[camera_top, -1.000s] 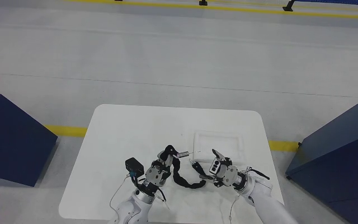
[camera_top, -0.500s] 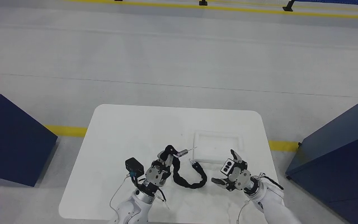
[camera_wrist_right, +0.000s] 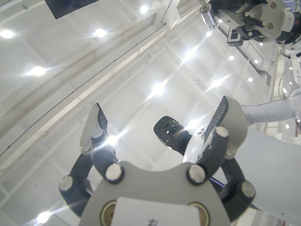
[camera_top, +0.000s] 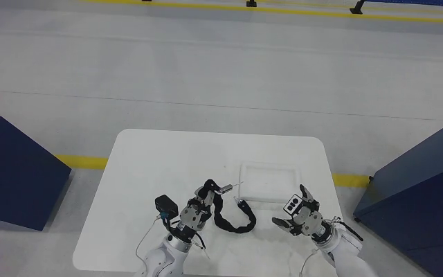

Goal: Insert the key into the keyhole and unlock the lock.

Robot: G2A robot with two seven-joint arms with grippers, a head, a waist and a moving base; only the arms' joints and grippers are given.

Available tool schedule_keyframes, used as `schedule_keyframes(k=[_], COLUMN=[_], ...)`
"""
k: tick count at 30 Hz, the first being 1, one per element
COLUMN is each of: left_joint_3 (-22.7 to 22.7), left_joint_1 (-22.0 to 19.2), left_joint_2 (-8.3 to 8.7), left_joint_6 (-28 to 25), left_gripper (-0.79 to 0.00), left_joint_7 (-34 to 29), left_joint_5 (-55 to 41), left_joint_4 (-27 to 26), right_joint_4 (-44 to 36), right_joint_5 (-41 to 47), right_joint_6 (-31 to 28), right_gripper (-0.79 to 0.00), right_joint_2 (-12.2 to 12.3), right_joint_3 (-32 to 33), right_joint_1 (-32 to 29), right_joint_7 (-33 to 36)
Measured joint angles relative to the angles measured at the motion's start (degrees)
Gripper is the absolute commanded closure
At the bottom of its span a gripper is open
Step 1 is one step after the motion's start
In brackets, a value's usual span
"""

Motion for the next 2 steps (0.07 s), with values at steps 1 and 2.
schedule_keyframes(k=[1, 2], left_joint_3=[0.0, 0.0], left_joint_1=[0.0, 0.0], left_joint_2=[0.00, 0.00], left_joint_6=[0.0, 0.0], left_gripper=[0.000, 0.000], left_joint_7=[0.0, 0.0], left_joint_5=[0.0, 0.0], left_joint_4=[0.0, 0.0], right_joint_4=[0.0, 0.0], right_joint_5=[0.0, 0.0], right_joint_6=[0.0, 0.0], right_gripper=[-0.785, -0.785], right_joint_2=[0.0, 0.0], right_joint_3=[0.0, 0.0], right_joint_1=[0.0, 0.0], right_joint_7=[0.0, 0.0])
